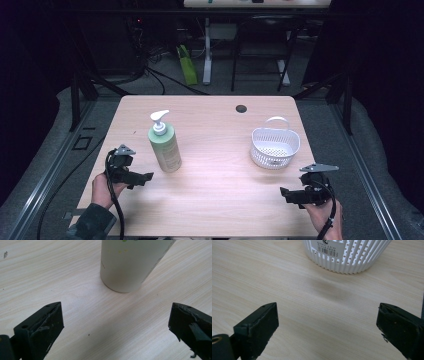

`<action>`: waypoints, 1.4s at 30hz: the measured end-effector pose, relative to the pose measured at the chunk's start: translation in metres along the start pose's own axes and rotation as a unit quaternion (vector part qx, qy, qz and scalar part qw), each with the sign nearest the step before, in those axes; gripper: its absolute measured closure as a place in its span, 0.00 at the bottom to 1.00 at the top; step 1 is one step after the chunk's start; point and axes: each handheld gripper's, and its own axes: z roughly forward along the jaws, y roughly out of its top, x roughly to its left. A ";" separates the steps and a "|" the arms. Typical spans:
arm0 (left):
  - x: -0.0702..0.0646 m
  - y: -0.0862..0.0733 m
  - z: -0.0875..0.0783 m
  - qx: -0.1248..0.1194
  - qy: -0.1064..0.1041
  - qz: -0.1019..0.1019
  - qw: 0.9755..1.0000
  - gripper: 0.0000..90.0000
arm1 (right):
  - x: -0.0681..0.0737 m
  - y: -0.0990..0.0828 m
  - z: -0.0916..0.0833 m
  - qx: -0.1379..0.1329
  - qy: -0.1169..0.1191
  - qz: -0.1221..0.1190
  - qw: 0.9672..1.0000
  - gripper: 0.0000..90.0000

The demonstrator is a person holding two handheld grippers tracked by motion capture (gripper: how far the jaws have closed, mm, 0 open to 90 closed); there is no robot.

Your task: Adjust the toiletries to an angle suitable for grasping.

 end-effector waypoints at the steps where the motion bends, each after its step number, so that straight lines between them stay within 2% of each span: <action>1: 0.000 0.000 0.000 0.000 0.000 0.000 1.000 0.00 | 0.000 0.000 0.000 0.000 0.000 0.000 1.000 0.04; 6: -0.001 0.001 -0.001 -0.008 -0.002 0.000 1.000 0.00 | 0.000 0.000 0.002 0.005 -0.002 -0.006 1.000 0.04; 13: -0.002 0.003 -0.005 -0.032 -0.006 -0.009 0.999 0.00 | 0.001 0.001 0.005 0.012 -0.002 -0.013 1.000 0.04; 18: -0.006 0.010 -0.008 -0.048 -0.009 -0.004 0.999 0.00 | 0.004 0.001 0.007 0.018 -0.002 -0.020 1.000 0.04; 20: -0.012 0.017 -0.009 -0.067 -0.011 0.003 0.998 0.00 | 0.002 0.002 0.006 0.018 -0.001 -0.019 1.000 0.04; 27: -0.025 0.028 -0.012 -0.094 -0.011 0.014 0.995 0.00 | 0.000 0.001 0.006 0.017 -0.001 -0.014 1.000 0.04; 32: -0.026 0.032 -0.012 -0.103 -0.009 0.015 0.995 0.00 | 0.001 0.002 0.006 0.018 -0.001 -0.018 1.000 0.04; 38: -0.026 0.037 -0.008 -0.130 -0.007 0.013 0.991 0.00 | -0.001 0.001 0.006 0.018 -0.001 -0.014 1.000 0.04; 42: -0.027 0.039 -0.007 -0.139 -0.008 0.013 0.990 0.00 | -0.001 0.001 0.006 0.020 -0.001 -0.015 1.000 0.04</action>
